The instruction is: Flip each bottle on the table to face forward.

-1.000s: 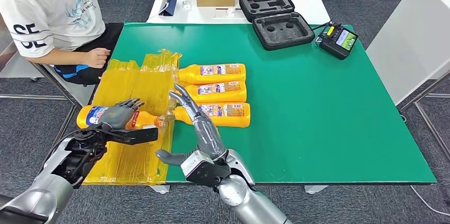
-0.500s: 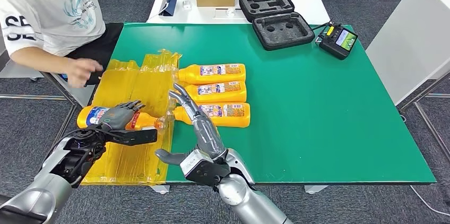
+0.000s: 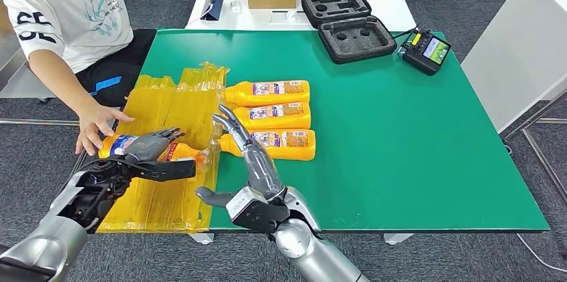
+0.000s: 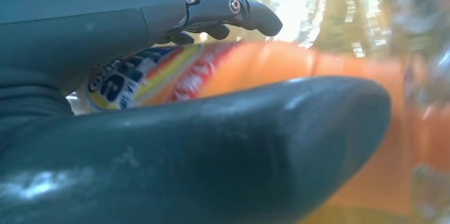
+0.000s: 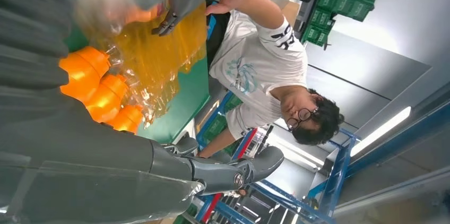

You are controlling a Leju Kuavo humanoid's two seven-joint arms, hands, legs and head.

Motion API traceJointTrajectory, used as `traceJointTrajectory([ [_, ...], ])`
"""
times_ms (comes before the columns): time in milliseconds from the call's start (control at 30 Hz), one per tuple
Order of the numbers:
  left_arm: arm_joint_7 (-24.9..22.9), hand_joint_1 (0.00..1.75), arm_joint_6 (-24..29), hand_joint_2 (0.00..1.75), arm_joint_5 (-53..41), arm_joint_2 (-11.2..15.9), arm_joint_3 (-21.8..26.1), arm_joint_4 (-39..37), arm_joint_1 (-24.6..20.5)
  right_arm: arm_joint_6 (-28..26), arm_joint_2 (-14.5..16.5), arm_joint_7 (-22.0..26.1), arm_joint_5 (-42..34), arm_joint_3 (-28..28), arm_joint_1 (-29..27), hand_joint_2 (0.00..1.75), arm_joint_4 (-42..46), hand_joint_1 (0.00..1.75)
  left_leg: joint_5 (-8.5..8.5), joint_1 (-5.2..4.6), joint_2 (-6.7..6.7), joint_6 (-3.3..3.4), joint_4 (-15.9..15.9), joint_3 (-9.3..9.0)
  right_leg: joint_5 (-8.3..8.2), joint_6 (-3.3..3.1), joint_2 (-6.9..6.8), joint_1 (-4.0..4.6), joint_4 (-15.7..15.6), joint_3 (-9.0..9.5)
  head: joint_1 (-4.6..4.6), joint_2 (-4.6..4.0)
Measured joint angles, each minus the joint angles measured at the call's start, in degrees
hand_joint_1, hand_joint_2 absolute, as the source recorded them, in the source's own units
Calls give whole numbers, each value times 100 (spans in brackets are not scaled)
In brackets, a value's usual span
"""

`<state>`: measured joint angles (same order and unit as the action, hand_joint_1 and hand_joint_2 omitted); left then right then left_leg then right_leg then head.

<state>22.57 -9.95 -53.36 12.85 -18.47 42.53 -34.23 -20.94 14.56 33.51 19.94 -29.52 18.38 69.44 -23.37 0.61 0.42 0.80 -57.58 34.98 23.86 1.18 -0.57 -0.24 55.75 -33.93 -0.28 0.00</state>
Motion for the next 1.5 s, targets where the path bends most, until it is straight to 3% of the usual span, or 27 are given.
traceJointTrajectory([
  [167, 679, 0, -1008, 0, 1195, 258, 61, 125, 13, -77, -34, -128, 34, 95, 93, 175, -106, 0, -1, 0, 0, -1, 2, -16, 2, -1, 0, 0, 0, 14, -1, 0],
  [267, 966, 0, -1187, 0, 1924, 283, 199, 265, 129, -219, -65, -339, 312, 149, 136, 175, -204, 0, -1, -3, 0, -1, 1, -21, 2, -1, 0, -1, -1, 14, -1, 0],
  [333, 1122, 0, -828, 0, 2642, 140, 497, 375, 293, -490, -103, -806, 1119, 154, 145, 175, -261, 0, 1, -5, 0, 1, -1, -17, 1, -1, -1, -2, -2, 6, 0, 0],
  [400, 1031, 0, -167, 0, 3123, -73, 862, 532, 482, -658, -172, -1684, 2467, 155, 148, 175, -297, 0, 4, -6, -1, 6, -2, 0, 0, 1, -3, -2, -2, -6, 4, 0],
  [500, 703, 0, 891, 0, 3355, -317, 1326, 868, 696, -241, -304, -3353, 4471, 253, 179, 175, -379, 0, 5, -9, 5, 9, -3, 15, -10, 11, 5, -3, -2, -17, 2, 0],
  [600, 536, 0, 1540, 0, 3524, -470, 1788, 1182, 877, 245, -429, -4193, 5217, 523, 286, 175, -577, 0, 5, -11, 8, 9, -5, 22, -12, 13, 8, -3, -2, -28, 2, 0],
  [800, 496, 0, 1697, 0, 3607, -627, 2217, 1516, 1099, 367, -540, -4307, 5372, 827, 440, 175, -876, 0, 5, -6, 7, 9, -5, 33, -11, 14, 8, -1, -2, -39, 0, 0],
  [1167, 490, 0, 1743, 0, 3617, -744, 2413, 1679, 1200, 406, -562, -4367, 5428, 932, 477, 175, -1078, 0, 5, -5, 7, 8, -4, 38, -11, 13, 7, -1, -2, -42, 1, 0],
  [1333, 581, 0, 2207, 0, 3698, -803, 2501, 1789, 1247, 631, -602, -4773, 5648, 1025, 507, 175, -1202, 0, 5, -7, 6, 8, -4, 38, -11, 14, 6, -1, -2, -42, 1, 0],
  [1500, 793, 0, 2507, 0, 3957, -873, 2531, 1973, 1321, 707, -653, -4889, 5788, 1119, 570, 175, -1519, 0, 5, -7, 5, 9, -4, 40, -11, 14, 7, -1, -2, -43, 1, 0],
])
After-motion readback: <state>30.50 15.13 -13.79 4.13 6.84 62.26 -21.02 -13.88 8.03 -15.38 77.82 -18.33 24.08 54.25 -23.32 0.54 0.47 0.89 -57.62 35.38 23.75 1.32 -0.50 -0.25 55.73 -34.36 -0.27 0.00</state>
